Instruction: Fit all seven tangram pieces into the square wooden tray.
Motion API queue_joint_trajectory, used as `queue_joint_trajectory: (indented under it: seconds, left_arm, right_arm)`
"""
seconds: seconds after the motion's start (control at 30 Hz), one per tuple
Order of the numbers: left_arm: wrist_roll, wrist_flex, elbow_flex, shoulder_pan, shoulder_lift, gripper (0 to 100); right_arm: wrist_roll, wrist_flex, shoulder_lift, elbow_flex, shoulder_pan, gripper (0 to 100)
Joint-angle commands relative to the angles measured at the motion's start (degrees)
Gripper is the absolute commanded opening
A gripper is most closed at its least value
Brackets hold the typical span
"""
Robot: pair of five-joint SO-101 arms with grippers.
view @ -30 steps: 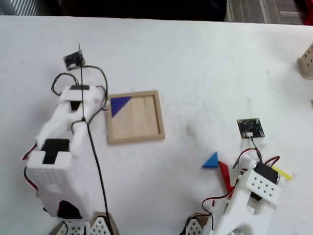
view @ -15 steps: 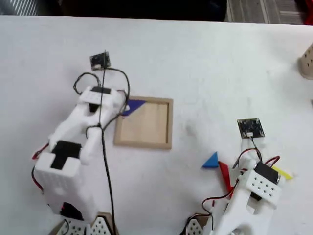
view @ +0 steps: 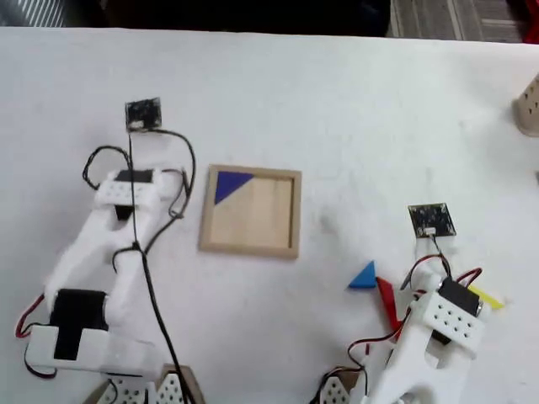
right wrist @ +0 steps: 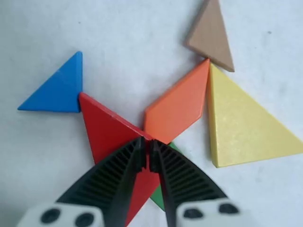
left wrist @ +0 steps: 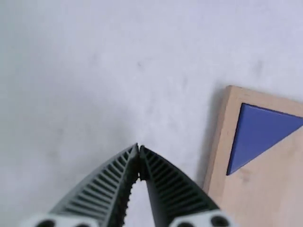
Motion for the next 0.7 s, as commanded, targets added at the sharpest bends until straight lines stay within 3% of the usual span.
queue_joint_trajectory:
  seconds: [0.0, 0.13, 0.3, 0.57, 0.67]
  left_arm:
    - [-3.4, -6.0, 1.9, 0.2, -3.4, 2]
    - [-3.9, -6.3, 2.3, 0.9, -3.5, 2]
    - [-3.9, -6.2, 2.0, 0.9, -3.5, 2]
    - [-3.9, -6.2, 2.2, 0.7, -3.5, 2]
    - [-3.9, -6.2, 2.3, 0.7, -3.5, 2]
  right_arm:
    - [1.7, 3.6, 0.0, -5.7, 2.4, 3.0]
    - [6.4, 10.2, 0.7, -18.8, 9.9, 3.2]
    - [8.3, 19.0, 6.1, -31.3, 12.9, 3.9]
    - [8.8, 19.4, 24.7, -41.5, 16.6, 14.8]
    - [15.9, 19.4, 30.8, -45.1, 19.6, 16.8]
